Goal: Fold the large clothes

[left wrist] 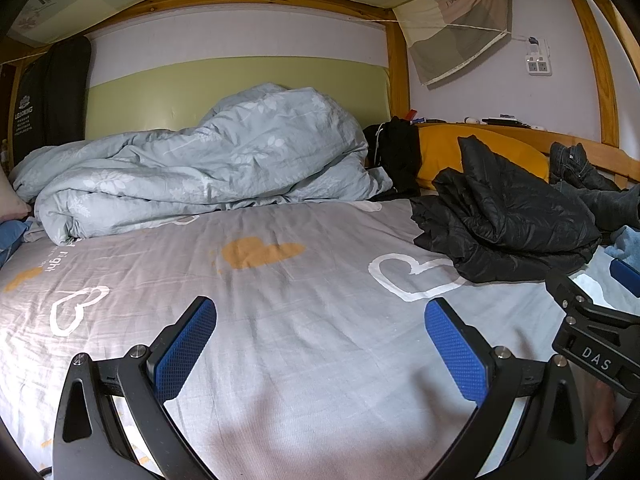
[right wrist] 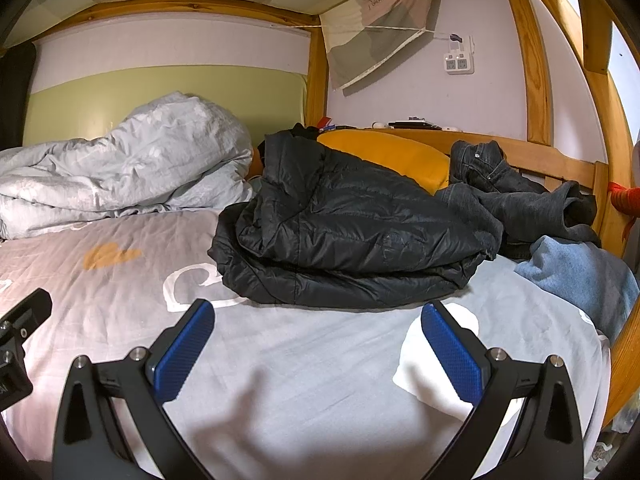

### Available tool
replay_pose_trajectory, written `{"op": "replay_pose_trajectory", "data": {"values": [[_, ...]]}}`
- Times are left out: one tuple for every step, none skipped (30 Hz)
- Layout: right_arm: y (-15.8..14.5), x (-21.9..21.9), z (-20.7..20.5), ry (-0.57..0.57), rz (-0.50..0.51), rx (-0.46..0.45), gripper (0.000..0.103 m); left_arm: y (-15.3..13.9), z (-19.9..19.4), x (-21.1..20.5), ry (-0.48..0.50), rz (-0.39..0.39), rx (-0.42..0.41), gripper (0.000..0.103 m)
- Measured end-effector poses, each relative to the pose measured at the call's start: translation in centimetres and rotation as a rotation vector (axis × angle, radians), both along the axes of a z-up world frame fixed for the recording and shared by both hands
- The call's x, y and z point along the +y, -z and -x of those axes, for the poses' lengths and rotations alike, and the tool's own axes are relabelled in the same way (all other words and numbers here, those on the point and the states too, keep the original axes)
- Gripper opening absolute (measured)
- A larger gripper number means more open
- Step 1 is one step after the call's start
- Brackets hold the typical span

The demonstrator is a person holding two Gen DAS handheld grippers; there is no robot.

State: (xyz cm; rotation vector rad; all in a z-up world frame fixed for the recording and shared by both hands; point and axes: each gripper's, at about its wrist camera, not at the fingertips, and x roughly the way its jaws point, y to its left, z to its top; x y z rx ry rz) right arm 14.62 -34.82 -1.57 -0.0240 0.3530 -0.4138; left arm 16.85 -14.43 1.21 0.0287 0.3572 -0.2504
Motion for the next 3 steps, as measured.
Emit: {"op": "replay_pose_trajectory", "data": {"values": [[0.00, 0.01, -0.01, 0.001, 0.000, 0.000, 0.103, 0.00, 0.00, -0.05, 0.000, 0.000, 0.001, 0.103], [0.01, 0.01, -0.03, 0.001, 0.000, 0.000, 0.103, 0.00, 0.00, -0.02, 0.000, -0.001, 0.002, 0.103], [0.00, -0.01, -0.02, 0.000, 0.000, 0.000, 0.103, 0.01, 0.02, 0.01, 0.000, -0.001, 0.003, 0.103]]}}
